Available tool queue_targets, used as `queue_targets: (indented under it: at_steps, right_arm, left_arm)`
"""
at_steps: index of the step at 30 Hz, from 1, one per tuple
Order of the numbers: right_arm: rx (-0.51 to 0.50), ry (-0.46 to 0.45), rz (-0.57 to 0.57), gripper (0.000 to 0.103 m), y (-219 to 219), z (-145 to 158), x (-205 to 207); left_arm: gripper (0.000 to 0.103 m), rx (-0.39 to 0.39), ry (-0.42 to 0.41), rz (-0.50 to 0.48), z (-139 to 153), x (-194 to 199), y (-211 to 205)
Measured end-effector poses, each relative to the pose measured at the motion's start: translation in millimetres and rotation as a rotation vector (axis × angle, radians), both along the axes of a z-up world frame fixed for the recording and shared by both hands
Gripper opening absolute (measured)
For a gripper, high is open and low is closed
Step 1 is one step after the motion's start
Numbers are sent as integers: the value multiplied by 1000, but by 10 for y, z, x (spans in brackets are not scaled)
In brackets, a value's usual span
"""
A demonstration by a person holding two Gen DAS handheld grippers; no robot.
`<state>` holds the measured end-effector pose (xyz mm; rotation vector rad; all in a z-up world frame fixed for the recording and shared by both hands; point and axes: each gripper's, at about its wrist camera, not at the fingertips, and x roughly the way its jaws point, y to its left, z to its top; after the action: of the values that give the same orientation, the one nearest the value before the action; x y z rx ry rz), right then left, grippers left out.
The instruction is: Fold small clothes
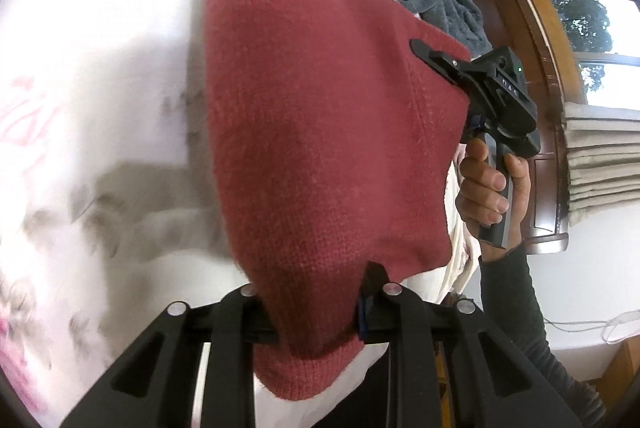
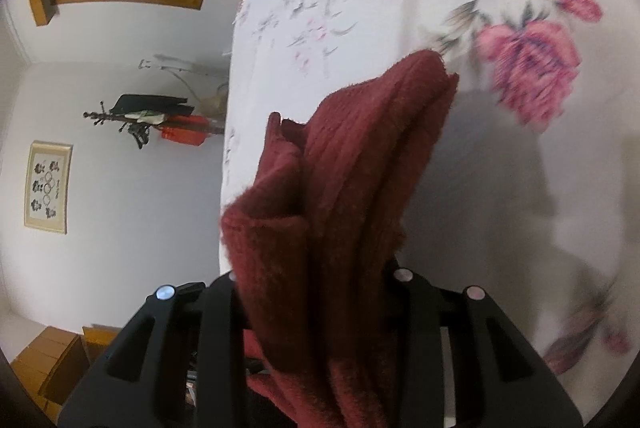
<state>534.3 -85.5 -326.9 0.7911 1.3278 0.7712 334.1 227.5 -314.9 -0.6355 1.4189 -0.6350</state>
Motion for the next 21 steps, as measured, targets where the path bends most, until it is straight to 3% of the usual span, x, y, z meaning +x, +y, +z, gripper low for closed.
queue_targets:
  at_steps: [8, 14, 16, 17, 18, 21]
  right_arm:
    - [23, 20, 82, 31, 589, 17, -473]
    - [-50, 81, 145, 32, 990, -388, -820]
    - [-107, 100, 146, 39, 1016, -541, -877]
    - [-138, 104, 130, 48, 982, -578, -890]
    - [-156, 106, 109, 59, 932, -576, -888]
    - [-140, 76, -15, 67, 536, -371, -890]
  left_arm:
    - [24, 22, -15, 31, 96, -658, 510]
    - [27, 34, 50, 67, -299, -1072, 756]
    - [35, 56, 79, 92, -492, -1123, 792]
    - [49, 67, 110, 117, -635, -1135, 819]
    - [57, 68, 135, 137, -740, -1141, 839]
    - [64, 69, 142, 185, -756, -1153, 880]
